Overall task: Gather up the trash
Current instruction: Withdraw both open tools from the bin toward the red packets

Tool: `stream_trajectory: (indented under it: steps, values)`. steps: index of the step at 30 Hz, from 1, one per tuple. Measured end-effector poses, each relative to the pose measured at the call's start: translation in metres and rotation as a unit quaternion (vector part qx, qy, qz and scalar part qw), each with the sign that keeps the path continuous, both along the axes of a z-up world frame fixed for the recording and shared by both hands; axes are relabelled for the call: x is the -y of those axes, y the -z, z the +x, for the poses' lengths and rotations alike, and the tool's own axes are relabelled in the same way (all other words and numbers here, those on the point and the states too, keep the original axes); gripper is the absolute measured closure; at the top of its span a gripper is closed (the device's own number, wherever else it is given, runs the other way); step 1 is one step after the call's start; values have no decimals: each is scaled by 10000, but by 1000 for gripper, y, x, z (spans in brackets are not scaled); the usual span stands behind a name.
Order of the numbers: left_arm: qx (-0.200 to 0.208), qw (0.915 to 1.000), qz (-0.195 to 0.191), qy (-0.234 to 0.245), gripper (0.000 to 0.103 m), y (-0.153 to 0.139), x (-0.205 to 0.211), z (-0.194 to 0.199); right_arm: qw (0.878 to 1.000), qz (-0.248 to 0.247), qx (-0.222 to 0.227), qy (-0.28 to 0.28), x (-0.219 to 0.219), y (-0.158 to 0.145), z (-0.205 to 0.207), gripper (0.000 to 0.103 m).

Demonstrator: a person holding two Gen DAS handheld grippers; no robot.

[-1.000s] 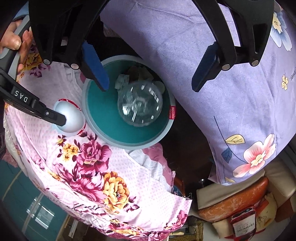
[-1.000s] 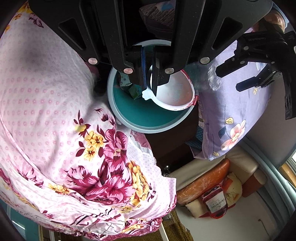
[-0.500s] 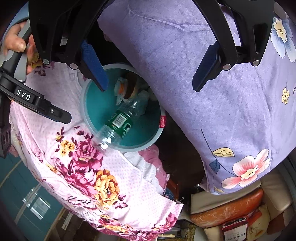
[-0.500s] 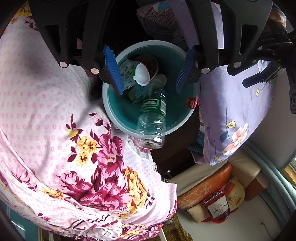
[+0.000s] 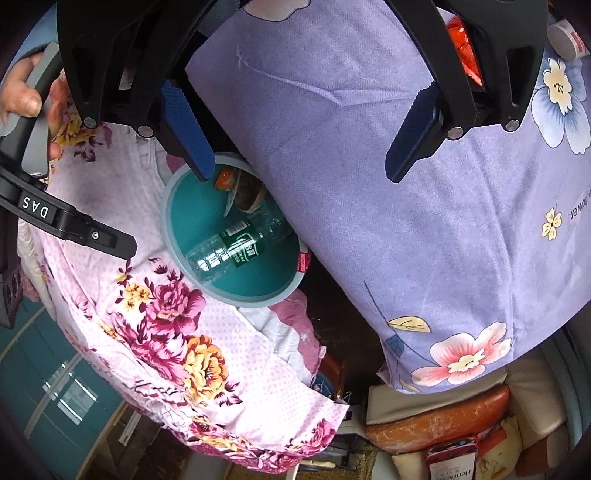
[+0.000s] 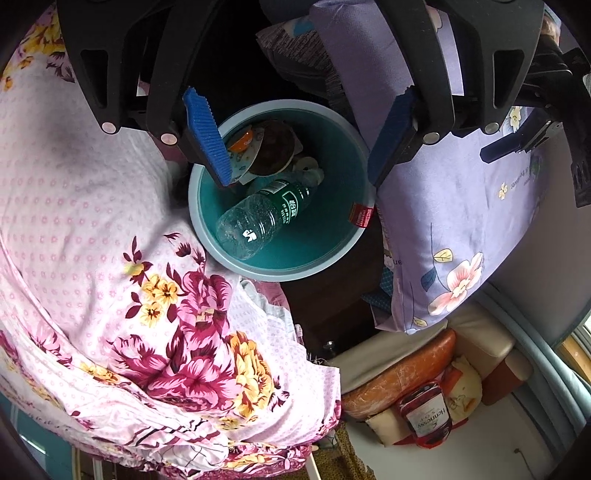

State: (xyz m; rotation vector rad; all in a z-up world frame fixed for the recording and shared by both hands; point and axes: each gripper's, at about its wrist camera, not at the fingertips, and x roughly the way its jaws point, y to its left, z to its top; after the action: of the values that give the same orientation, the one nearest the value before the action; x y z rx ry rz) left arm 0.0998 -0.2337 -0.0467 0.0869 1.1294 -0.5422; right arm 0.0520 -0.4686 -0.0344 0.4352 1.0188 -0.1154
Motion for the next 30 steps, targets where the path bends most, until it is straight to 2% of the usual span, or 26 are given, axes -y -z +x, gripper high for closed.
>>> stream_trajectory:
  steps: [18,30]
  values:
    - [72,9967,-65,-806,9,-9,-133,-38,9958,-187,37,-890,-106,-29,-4,27]
    - [324,9963,307,-741,9,-9,-203,-75,9869,-324,-197,-1570,-178,-30,-17,24]
